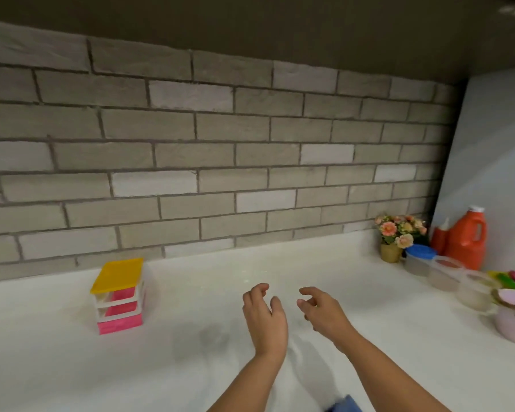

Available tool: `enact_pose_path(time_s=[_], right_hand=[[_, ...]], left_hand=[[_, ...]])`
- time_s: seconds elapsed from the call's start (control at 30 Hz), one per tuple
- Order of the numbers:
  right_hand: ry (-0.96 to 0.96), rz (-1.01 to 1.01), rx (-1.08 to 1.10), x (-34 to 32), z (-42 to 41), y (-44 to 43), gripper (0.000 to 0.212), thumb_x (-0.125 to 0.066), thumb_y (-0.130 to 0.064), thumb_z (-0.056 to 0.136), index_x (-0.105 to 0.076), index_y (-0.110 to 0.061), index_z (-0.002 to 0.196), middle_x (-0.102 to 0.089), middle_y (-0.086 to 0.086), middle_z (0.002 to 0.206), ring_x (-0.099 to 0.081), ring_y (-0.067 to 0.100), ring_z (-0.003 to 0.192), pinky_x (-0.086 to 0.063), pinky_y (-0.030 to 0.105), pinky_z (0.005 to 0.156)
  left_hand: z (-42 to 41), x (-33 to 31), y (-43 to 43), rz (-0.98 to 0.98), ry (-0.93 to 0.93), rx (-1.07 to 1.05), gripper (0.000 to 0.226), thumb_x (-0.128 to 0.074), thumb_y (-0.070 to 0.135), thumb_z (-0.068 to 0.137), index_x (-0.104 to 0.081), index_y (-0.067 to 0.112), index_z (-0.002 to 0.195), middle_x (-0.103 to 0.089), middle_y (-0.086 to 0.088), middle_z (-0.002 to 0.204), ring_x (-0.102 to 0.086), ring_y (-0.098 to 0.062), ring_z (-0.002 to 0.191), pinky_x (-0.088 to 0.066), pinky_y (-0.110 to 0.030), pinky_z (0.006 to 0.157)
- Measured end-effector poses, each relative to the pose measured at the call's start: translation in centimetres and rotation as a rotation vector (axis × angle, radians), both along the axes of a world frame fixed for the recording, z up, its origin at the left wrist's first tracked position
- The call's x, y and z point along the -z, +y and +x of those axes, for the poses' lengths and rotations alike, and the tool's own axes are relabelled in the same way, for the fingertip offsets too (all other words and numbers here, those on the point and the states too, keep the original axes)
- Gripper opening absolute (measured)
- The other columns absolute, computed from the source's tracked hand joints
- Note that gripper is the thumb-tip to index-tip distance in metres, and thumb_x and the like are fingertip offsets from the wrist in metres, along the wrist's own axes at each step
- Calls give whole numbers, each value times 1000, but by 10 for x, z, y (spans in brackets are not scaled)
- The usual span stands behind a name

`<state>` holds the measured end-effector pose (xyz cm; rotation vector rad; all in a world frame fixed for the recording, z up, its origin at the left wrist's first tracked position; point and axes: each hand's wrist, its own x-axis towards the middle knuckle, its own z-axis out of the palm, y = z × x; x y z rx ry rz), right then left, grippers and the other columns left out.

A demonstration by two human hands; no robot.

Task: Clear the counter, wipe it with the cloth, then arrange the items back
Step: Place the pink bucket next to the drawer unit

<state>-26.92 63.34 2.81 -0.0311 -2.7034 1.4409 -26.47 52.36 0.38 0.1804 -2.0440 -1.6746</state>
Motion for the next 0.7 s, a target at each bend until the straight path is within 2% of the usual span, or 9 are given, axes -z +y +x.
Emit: enact_pose_path(time_s=[0.17, 0.4, 0.57, 0.7], right_hand=[[1, 31, 55, -6, 25, 84, 33, -49, -27, 95, -53, -16, 125, -58, 1, 92, -60, 19, 88, -46, 22, 72], [-11, 51, 180, -4, 53, 188, 31, -49, -27, 94, -57, -16, 122, -63, 7, 102, -62, 22, 95, -47, 26, 76], [-16, 20, 299, 4, 58, 252, 30, -49, -27, 95, -59, -14, 119, -62, 5, 99, -59, 18, 88, -44, 25, 71], [32, 6, 437, 9, 50, 292, 29, -48, -24, 95, -61, -12, 118, -65, 7, 105, -59, 18, 91, -47, 29, 78]], left_hand=[[18, -6, 85, 21, -13, 140, 26, -41, 18, 97, -47, 22, 122, -39, 9, 116, -45, -19, 114, -39, -32, 99], [35, -3, 187, 34, -41, 224, 27, -41, 19, 98, -48, 18, 123, -41, 6, 117, -46, -19, 115, -40, -30, 97], [33, 3, 248, -31, -77, 321, 27, -40, 21, 98, -47, 18, 124, -39, 6, 115, -46, -19, 114, -40, -31, 96], [15, 2, 284, -47, -81, 403, 26, -40, 22, 98, -46, 19, 124, -39, 6, 115, -47, -19, 112, -41, -29, 95]])
